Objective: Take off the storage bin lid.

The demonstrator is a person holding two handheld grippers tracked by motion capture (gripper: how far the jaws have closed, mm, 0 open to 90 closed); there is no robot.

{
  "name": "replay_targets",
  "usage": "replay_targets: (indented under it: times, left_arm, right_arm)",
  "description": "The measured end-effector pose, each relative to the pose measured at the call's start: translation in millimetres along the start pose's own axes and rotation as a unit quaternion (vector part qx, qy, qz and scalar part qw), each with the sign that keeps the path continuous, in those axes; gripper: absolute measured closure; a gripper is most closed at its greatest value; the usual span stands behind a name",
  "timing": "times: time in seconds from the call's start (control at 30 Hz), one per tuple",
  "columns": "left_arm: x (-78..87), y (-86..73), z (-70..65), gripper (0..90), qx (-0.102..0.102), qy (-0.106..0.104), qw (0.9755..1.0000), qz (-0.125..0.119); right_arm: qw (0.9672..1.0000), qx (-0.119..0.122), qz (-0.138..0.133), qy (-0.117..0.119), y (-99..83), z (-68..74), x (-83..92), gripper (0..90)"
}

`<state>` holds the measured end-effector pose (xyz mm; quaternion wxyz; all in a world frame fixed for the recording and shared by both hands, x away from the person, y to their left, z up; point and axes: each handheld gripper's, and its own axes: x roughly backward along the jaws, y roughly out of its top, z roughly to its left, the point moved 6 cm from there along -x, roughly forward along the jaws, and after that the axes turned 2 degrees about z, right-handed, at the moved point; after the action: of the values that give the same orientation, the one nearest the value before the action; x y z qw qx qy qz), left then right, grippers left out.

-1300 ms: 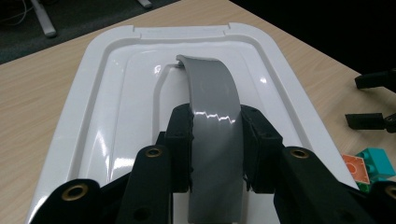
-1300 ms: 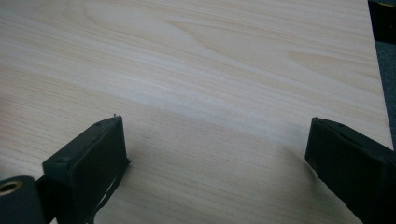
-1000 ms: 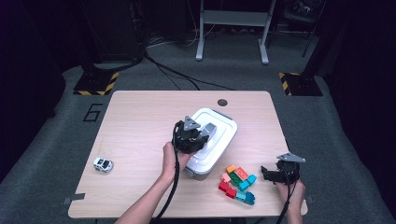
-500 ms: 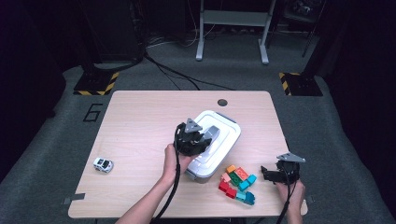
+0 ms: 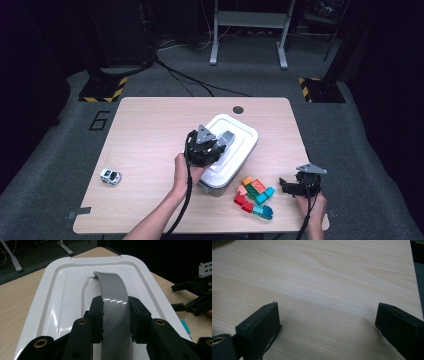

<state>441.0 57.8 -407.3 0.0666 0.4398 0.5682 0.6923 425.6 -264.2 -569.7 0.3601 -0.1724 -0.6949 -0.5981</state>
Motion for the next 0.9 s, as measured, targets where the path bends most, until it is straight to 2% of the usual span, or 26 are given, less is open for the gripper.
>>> replay_targets:
  times: [0.07,0.4,0.7,0.9]
  left_arm:
    - [3.1,2.1,2.3,67.5,0.002,0.003,1.0000,-0.005]
    - [19.0,12.9,17.4,67.5,0.007,0.017,0.9996,-0.020]
    - [32.3,24.4,31.6,67.4,0.012,0.035,0.9989,-0.029]
    - [40.3,32.6,46.7,67.4,0.028,0.049,0.9976,-0.041]
  right_arm:
    - [1.0000,0.005,-0.001,0.001,0.2,-0.1,-0.1,4.8]
    - [1.0000,-0.005,0.002,0.006,0.2,0.7,-0.4,4.7]
    - [0.9999,-0.003,0.007,0.015,0.2,1.3,-1.6,1.9]
    - [0.9998,-0.002,0.007,0.016,0.3,1.7,-1.6,1.9]
